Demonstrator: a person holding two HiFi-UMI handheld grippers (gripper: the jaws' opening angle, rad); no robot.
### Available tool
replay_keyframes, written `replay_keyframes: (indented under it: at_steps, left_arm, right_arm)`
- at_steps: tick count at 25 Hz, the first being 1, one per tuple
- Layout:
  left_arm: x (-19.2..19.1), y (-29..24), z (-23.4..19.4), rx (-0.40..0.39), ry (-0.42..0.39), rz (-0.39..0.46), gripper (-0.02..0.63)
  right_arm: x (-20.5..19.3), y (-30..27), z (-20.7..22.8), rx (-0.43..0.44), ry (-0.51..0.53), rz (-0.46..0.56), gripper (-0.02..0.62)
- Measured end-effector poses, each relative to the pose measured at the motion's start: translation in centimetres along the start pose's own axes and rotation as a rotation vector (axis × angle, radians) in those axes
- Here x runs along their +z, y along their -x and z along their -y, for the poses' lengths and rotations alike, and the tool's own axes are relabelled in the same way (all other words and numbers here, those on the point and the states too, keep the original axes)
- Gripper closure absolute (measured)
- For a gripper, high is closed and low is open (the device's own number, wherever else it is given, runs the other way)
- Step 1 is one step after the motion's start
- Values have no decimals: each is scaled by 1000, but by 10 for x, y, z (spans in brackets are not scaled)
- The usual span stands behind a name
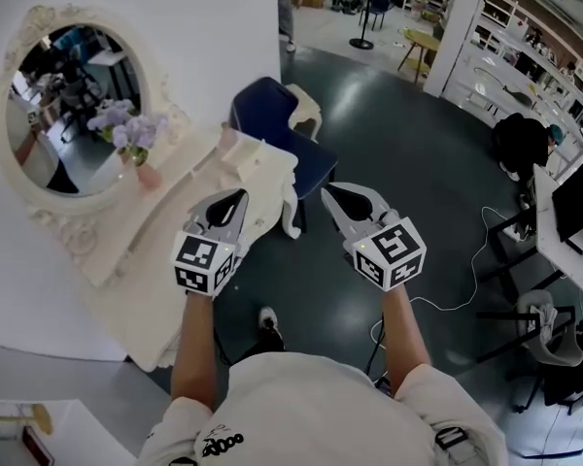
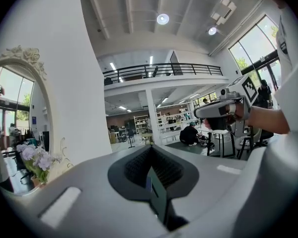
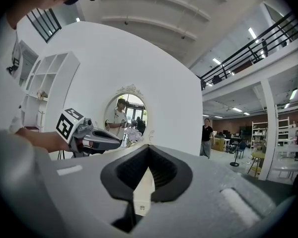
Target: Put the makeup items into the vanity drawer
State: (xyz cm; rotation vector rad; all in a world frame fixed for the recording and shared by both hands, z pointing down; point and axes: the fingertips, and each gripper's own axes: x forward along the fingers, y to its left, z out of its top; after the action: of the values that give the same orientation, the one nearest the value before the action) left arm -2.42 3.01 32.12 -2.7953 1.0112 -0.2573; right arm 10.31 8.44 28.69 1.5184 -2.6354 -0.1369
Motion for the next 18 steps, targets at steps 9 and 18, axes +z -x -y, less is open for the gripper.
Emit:
replay_keyframes:
  at_steps: [9,18]
  left_arm:
    - [-3,-48,-89,4,8,-5,588]
    - [-35,-71,-162,24,45,-49,588]
  right_arm:
    - [9,-95,31,18,21,-21,592]
    - [-12,-180,34,81,-57,-72,592]
